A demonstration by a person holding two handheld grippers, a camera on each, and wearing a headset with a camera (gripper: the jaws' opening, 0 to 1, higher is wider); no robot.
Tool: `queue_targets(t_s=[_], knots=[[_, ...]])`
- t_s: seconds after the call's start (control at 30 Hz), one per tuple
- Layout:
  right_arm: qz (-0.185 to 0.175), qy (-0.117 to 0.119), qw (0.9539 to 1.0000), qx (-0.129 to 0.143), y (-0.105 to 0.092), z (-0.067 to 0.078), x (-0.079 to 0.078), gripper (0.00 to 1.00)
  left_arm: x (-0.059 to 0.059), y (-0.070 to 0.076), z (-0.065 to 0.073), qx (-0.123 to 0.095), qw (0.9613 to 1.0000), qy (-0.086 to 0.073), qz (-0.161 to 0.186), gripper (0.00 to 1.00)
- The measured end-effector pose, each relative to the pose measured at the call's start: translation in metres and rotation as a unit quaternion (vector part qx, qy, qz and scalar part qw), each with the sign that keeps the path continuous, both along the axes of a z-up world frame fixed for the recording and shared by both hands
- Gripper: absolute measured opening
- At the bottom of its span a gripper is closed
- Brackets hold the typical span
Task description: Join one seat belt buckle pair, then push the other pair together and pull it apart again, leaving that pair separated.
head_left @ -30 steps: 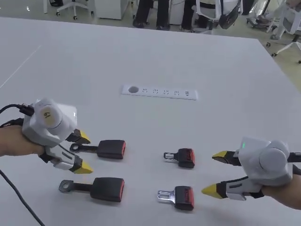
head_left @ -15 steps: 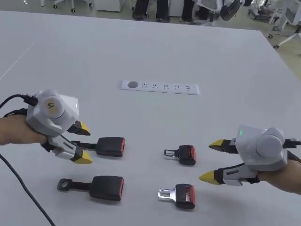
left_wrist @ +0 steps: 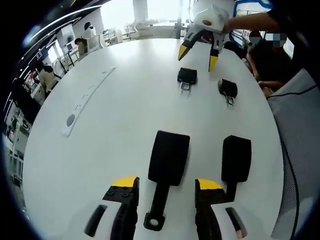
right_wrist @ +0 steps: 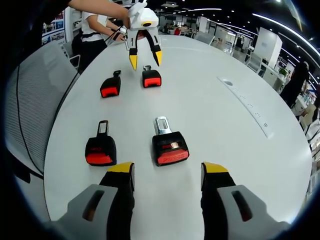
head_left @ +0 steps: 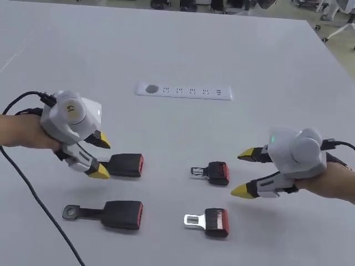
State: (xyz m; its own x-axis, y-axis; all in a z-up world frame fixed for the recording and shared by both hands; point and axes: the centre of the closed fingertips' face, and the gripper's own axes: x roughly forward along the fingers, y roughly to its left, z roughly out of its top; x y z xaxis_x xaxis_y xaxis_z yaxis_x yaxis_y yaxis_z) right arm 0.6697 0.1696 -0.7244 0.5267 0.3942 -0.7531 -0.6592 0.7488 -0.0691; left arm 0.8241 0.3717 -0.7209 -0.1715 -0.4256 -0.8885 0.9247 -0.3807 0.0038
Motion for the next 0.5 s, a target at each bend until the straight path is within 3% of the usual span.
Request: queue_targets(t_s=[0.3, 0.5], knots=[[0.041, 0.014, 0.9990, -0.008, 0.006, -0.007, 0.011, 0.46, -0.003, -0.010, -0.012, 0.030, 0.9980, -0.006, -0.055, 0.43], [0.066, 0.030, 0.9974, -0.009, 0.012, -0.016, 0.014, 0.42, -0.003, -0.010, -0.020, 0.047, 0.9967, -0.001, -0.066, 0.41]])
